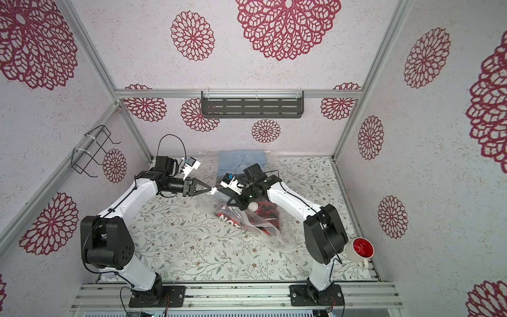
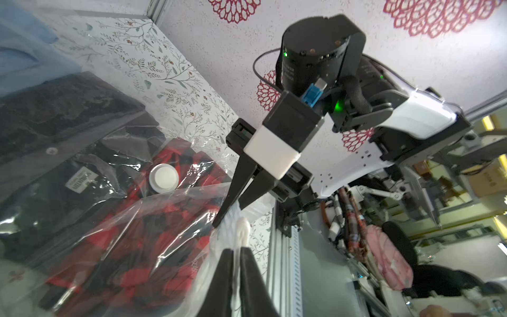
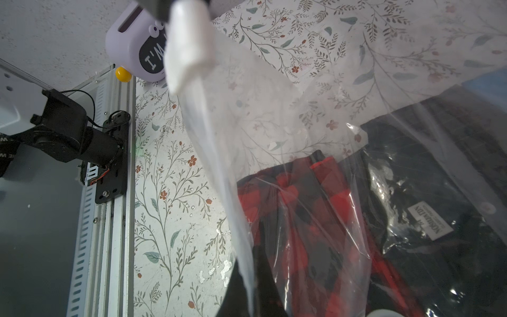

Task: Place the folded shirt into the vacuum bag
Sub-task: Close the vacuum bag at the center of the board.

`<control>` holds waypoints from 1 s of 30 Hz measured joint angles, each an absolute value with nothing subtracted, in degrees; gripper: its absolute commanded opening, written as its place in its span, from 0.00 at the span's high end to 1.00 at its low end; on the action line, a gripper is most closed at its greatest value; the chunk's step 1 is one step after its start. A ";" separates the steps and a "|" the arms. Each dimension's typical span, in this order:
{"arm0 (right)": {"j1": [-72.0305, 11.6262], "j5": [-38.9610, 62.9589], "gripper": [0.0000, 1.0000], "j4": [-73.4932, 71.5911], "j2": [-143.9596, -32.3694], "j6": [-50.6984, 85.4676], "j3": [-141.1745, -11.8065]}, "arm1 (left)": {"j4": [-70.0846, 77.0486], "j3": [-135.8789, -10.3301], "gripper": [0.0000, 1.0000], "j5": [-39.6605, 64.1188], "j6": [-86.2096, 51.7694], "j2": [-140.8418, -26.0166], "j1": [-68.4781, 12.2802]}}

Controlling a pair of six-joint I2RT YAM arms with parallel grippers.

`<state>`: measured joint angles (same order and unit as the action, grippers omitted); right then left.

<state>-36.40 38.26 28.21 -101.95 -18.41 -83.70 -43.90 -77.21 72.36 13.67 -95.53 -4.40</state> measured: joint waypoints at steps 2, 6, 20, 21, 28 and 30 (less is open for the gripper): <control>-36.40 38.30 1.00 28.21 -102.00 -18.41 -83.79 | -43.62 -76.40 1.00 72.60 13.41 -94.91 -4.25; -36.40 38.87 0.86 28.38 -102.24 -18.37 -84.25 | -39.00 -72.71 1.00 72.40 10.00 -92.33 -3.77; -36.14 43.07 0.34 28.21 -102.59 -16.40 -90.45 | -6.74 -53.89 1.00 51.66 -18.55 -76.18 0.78; -36.14 43.03 0.35 28.25 -102.59 -16.23 -90.91 | -5.39 -53.21 1.00 51.16 -19.70 -75.94 0.89; -36.75 42.89 0.40 30.22 -106.96 -14.87 -101.71 | -0.03 -50.68 1.00 49.69 -24.27 -75.55 0.95; -37.30 42.92 0.42 32.01 -109.84 -15.09 -106.08 | 0.64 -50.61 1.00 49.87 -24.91 -75.55 0.97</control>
<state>-37.30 42.92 32.01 -109.84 -15.09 -106.08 0.64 -50.61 49.87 -24.91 -75.55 0.97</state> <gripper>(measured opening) 0.599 0.049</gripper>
